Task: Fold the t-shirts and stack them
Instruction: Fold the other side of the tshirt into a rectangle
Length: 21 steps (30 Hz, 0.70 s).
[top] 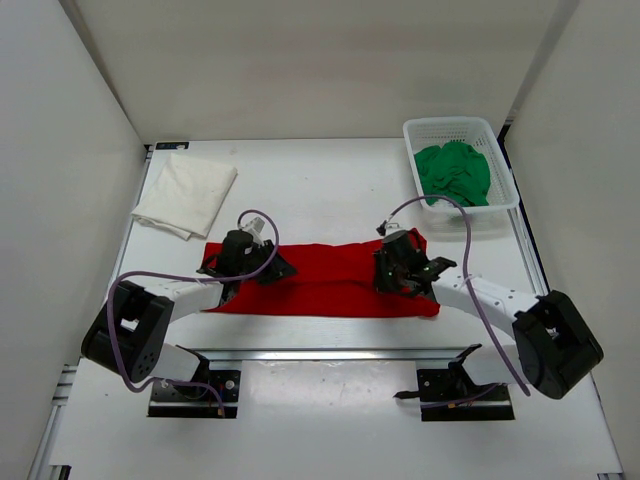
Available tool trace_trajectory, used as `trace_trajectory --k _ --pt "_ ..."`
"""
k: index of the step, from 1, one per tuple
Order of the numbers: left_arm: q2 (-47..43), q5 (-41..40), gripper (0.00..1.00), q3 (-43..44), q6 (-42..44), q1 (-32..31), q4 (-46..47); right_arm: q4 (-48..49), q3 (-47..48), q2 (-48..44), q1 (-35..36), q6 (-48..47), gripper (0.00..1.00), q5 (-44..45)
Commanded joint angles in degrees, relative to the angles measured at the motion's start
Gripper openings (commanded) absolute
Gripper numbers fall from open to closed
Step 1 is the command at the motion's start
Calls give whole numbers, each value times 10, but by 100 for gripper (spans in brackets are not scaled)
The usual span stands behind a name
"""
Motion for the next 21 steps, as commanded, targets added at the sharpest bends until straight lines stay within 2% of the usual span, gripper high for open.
trace_trajectory --k 1,2,3,4,5,10,13,18,21 --pt "-21 18 31 15 0 9 0 -42 22 -39 19 29 1 -10" --pt "-21 18 32 15 2 8 0 -54 22 -41 29 29 4 26" --pt "-26 16 32 12 2 7 2 -49 16 -51 31 25 13 37" --pt "-25 15 32 10 0 6 4 -43 7 -51 25 22 21 36" --pt "-24 20 32 6 -1 7 7 -33 3 -49 9 17 25 18" --pt "-20 22 32 -2 -4 5 17 -14 6 -9 -26 -2 34 7" --pt "-21 24 32 -5 0 4 15 -1 7 14 -29 -8 35 -17" --pt "-17 20 32 -5 -1 6 16 9 19 44 -11 -2 31 -21" --pt "-12 21 32 -11 -2 3 20 18 15 39 -5 7 20 -30"
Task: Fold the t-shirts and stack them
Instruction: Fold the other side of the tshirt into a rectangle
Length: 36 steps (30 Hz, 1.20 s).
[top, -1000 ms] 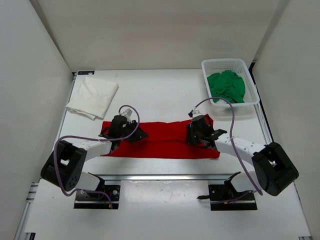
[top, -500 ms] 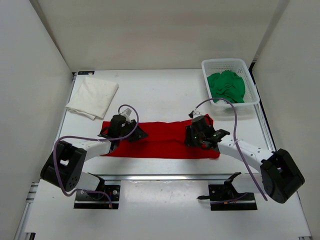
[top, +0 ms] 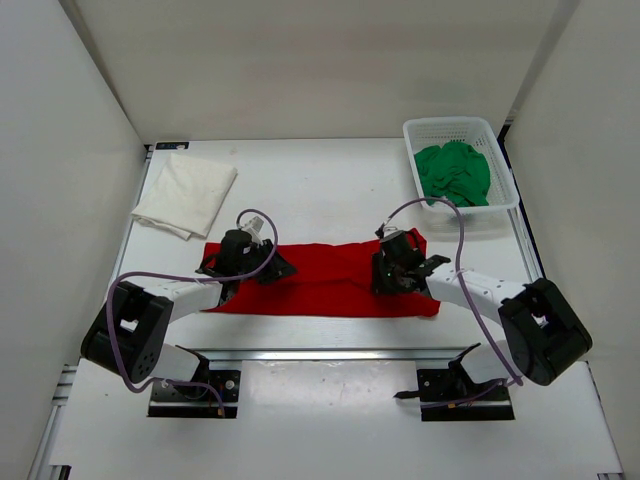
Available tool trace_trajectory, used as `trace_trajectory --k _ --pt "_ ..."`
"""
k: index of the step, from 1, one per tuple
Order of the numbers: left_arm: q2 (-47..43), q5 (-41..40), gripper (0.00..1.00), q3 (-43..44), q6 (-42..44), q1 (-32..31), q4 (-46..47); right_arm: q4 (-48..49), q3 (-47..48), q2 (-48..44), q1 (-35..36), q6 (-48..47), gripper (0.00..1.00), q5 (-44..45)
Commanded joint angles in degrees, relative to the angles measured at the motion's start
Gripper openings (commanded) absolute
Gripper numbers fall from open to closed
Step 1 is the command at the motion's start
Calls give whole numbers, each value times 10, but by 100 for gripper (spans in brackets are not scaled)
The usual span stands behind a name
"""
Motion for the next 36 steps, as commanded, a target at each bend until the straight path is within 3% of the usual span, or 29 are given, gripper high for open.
trace_trajectory --k 1,5,10,15,19,24,27,31,33,36 --pt "-10 9 32 -6 2 -1 15 29 6 -3 10 9 19 -18" --pt "-6 15 32 -6 -1 -10 16 35 3 -13 10 27 7 -40" --pt "-11 21 31 -5 -7 -10 16 11 5 -36 16 47 4 -65" --pt "-13 36 32 11 -13 -3 11 34 -38 -82 -34 83 4 -184" --pt "-13 49 32 17 -23 -5 9 50 -56 -98 -57 96 10 -233" --pt "-15 63 32 24 -26 12 4 114 -87 -80 -30 139 23 -289" --pt "-24 68 32 30 -23 29 1 115 -79 -79 -19 134 25 -309" --pt "-29 76 32 53 -11 55 -21 48 -42 -119 -46 85 25 -257" --pt "-27 64 33 73 -9 42 -34 38 -39 -133 -70 60 19 -206" --pt "-9 36 36 85 5 -30 -42 21 -34 -108 -93 23 15 -161"
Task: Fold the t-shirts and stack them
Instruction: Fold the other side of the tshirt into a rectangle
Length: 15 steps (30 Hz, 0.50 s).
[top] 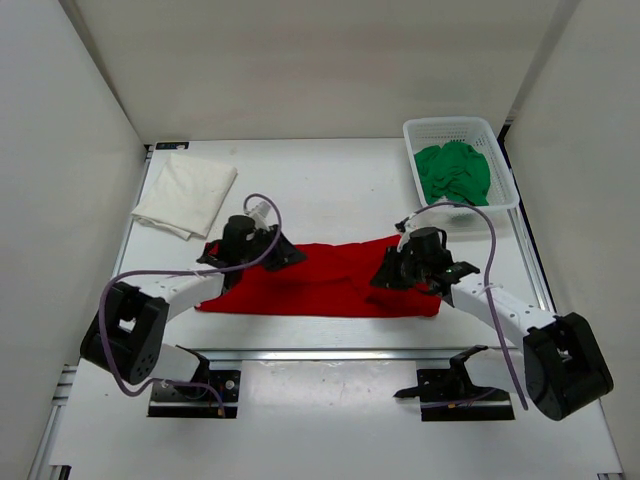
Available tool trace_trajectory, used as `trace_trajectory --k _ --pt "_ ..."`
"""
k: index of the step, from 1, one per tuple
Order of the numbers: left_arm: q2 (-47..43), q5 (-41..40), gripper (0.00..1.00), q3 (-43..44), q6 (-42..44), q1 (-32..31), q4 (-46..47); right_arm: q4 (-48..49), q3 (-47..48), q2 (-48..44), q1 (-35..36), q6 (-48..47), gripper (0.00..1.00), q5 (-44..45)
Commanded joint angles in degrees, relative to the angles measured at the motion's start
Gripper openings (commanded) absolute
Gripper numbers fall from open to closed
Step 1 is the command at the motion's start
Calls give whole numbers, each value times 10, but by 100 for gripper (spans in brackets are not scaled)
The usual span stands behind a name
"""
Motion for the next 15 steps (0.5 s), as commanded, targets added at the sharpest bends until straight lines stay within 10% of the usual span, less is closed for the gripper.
trace_trajectory --k 1,8,15 --pt "2 -15 37 30 22 -94 -11 -20 18 15 -21 -55 14 71" --pt "121 -87 35 72 -32 -284 49 29 -37 -40 -81 -39 14 71" --pt "196 -129 40 92 -79 -297 79 39 -58 -44 -87 -50 19 56"
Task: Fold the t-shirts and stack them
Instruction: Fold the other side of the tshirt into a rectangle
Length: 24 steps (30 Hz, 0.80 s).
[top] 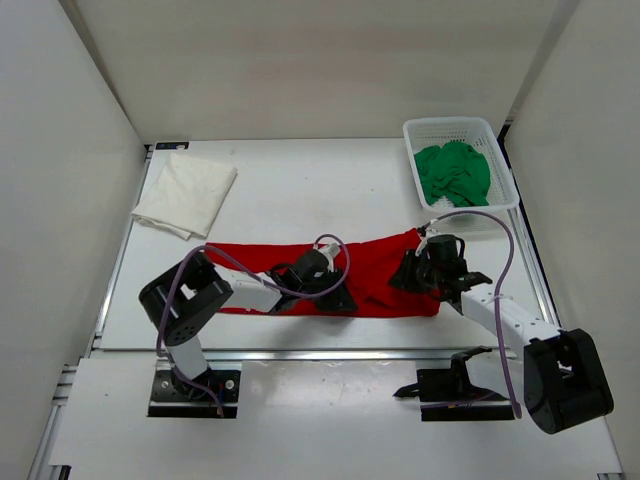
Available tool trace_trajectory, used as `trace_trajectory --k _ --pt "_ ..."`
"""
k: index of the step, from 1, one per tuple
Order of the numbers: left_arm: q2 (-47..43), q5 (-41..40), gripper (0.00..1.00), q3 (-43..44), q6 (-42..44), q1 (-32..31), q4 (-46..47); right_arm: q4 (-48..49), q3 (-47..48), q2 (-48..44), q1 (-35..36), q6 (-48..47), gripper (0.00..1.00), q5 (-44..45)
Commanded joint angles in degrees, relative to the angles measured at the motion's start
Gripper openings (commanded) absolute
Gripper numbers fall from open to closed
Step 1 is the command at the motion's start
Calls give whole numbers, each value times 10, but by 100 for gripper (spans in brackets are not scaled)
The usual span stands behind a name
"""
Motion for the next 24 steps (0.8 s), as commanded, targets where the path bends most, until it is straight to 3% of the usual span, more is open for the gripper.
trace_trajectory --k 1,11,17,24 --pt "17 -33 42 29 -33 5 35 34 -13 -7 8 -9 19 -11" --pt "67 -38 46 59 -89 1 64 60 -40 -16 9 -4 20 -24" --pt "14 -18 42 37 -57 14 15 28 -40 -41 10 -15 21 13" --pt "-43 -7 45 -68 -9 96 -35 29 -68 -29 -27 -6 20 23"
